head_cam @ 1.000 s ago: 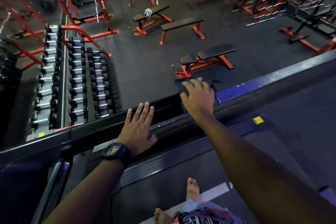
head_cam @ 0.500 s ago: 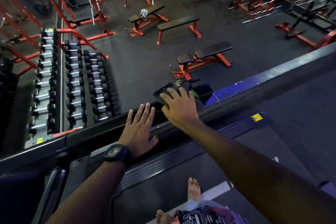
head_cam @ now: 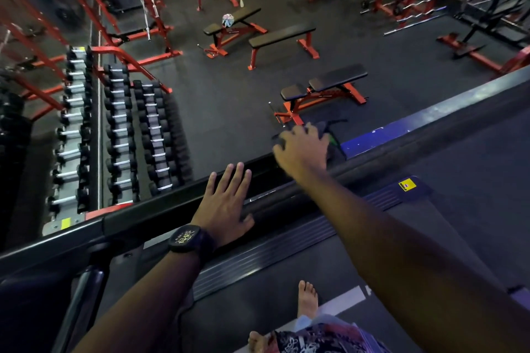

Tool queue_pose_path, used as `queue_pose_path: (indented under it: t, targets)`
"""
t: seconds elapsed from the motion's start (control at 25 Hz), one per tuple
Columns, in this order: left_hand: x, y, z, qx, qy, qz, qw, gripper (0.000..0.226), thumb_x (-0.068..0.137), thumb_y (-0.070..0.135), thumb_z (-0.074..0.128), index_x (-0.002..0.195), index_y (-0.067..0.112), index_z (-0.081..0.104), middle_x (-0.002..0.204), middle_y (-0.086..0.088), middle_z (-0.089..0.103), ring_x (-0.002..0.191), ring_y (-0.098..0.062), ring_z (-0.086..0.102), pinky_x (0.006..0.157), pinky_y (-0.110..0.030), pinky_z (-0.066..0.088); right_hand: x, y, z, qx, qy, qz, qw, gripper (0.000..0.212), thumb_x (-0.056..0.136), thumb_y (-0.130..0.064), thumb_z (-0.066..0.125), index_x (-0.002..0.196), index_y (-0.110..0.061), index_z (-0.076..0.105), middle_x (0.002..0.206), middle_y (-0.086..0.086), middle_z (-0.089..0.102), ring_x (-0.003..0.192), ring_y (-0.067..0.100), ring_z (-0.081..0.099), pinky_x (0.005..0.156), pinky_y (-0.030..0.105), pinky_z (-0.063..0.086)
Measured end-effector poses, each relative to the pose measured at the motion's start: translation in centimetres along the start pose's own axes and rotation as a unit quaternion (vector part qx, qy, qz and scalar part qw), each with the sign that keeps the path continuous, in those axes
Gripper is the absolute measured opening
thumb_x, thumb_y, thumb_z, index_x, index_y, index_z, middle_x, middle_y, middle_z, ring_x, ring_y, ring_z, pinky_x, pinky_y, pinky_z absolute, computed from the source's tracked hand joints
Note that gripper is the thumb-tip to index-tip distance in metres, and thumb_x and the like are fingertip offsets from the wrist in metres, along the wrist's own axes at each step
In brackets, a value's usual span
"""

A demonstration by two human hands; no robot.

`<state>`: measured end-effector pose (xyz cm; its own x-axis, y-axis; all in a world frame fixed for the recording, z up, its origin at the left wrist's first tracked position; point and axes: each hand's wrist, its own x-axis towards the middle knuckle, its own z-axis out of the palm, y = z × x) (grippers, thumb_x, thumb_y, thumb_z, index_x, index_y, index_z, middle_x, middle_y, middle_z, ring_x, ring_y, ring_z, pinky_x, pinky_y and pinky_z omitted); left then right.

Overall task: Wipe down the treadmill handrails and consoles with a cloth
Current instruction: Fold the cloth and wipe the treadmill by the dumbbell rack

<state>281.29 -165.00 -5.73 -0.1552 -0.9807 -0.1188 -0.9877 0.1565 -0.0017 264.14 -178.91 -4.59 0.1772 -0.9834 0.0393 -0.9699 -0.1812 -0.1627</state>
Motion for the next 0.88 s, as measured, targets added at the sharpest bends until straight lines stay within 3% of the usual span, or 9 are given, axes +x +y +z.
queue_pose_path:
  t: [0.08,0.12,0.2,0.28,0.4,0.48,0.6,0.76,0.88]
  targets:
    - [0.3,0.2,-0.3,0.0,-0.002,0.005,1.0,0.096,0.087,0.052,0.052,0.158,0.014,0.001,0.166,-0.005,-0.008,0.152,-0.025,-0.01,0.122,-0.05,-0.002,-1.4,-0.6,0.4,0.006,0.009,-0.108,0.994,0.042,0.091,-0.047,0.047,0.128,-0.031,0.06,0.136,0.001,0.056,0.133,0.029,0.042,0.103,0.05,0.032]
    - [0.5,0.3,-0.4,0.0,-0.004,0.009,1.0,0.095,0.087,0.052,0.052,0.158,0.014,0.001,0.166,-0.005,-0.008,0.152,-0.024,-0.01,0.122,-0.05,-0.002,-0.5,0.3,0.0,0.016,0.003,-0.114,0.993,0.042,0.092,-0.048,0.046,0.128,-0.031,0.06,0.135,0.001,0.057,0.13,0.029,0.044,0.101,0.048,0.034]
    - [0.6,0.4,-0.5,0.002,-0.008,0.014,1.0,0.095,0.088,0.051,0.052,0.158,0.015,0.001,0.166,-0.004,-0.008,0.152,-0.023,-0.01,0.123,-0.05,-0.001,1.1,1.7,-1.2,0.036,0.001,0.006,0.999,0.042,0.092,-0.047,0.045,0.126,-0.029,0.061,0.134,0.003,0.057,0.127,0.03,0.045,0.1,0.048,0.034]
    - [0.7,0.5,-0.5,0.0,-0.006,0.015,1.0,0.095,0.087,0.051,0.052,0.158,0.015,0.001,0.166,-0.004,-0.007,0.152,-0.023,-0.009,0.123,-0.049,-0.001,-0.1,0.7,-0.3,0.03,0.0,0.032,0.999,0.043,0.092,-0.045,0.045,0.129,-0.028,0.06,0.14,0.003,0.053,0.135,0.031,0.038,0.106,0.054,0.031]
    - [1.3,0.7,-0.8,-0.005,-0.013,0.03,0.999,0.095,0.088,0.049,0.053,0.158,0.014,-0.001,0.165,-0.003,-0.01,0.152,-0.022,-0.012,0.123,-0.048,-0.001,-2.8,0.1,1.1,0.037,0.029,-0.098,0.994,0.047,0.091,-0.046,0.048,0.136,-0.032,0.054,0.148,-0.001,0.048,0.137,0.03,0.037,0.106,0.055,0.031]
    - [1.7,0.7,-1.0,0.002,-0.021,0.044,0.999,0.095,0.088,0.049,0.054,0.158,0.015,-0.002,0.164,-0.002,-0.012,0.151,-0.021,-0.013,0.123,-0.048,0.001,-1.5,1.5,1.0,0.086,0.064,0.009,0.994,0.048,0.09,-0.045,0.052,0.136,-0.034,0.054,0.151,-0.002,0.044,0.137,0.029,0.037,0.106,0.054,0.032]
    - [2.3,0.7,-1.1,0.012,-0.033,0.058,0.998,0.096,0.088,0.048,0.052,0.157,0.018,-0.007,0.162,0.001,-0.018,0.151,-0.018,-0.015,0.124,-0.045,0.001,-3.0,-0.5,1.3,0.209,0.057,0.181,0.959,0.057,0.091,-0.039,0.057,0.146,-0.042,0.043,0.166,-0.002,0.017,0.147,0.029,0.019,0.11,0.059,0.028]
    - [3.8,0.6,-1.5,0.024,-0.054,0.08,0.995,0.097,0.088,0.048,0.05,0.155,0.02,-0.015,0.159,0.004,-0.025,0.149,-0.014,-0.021,0.123,-0.039,-0.004,-3.9,0.5,2.2,0.206,0.061,0.095,0.972,0.058,0.092,-0.039,0.057,0.148,-0.044,0.04,0.166,-0.004,0.011,0.148,0.03,0.014,0.102,0.058,0.039]
    - [4.1,1.0,-1.3,0.019,-0.055,0.079,0.995,0.097,0.088,0.048,0.052,0.156,0.019,-0.012,0.158,0.005,-0.025,0.149,-0.015,-0.019,0.124,-0.04,-0.002,-2.2,1.6,1.8,0.293,0.116,0.215,0.924,0.058,0.089,-0.031,0.058,0.146,-0.037,0.046,0.166,0.0,0.015,0.148,0.031,0.015,0.11,0.057,0.036]
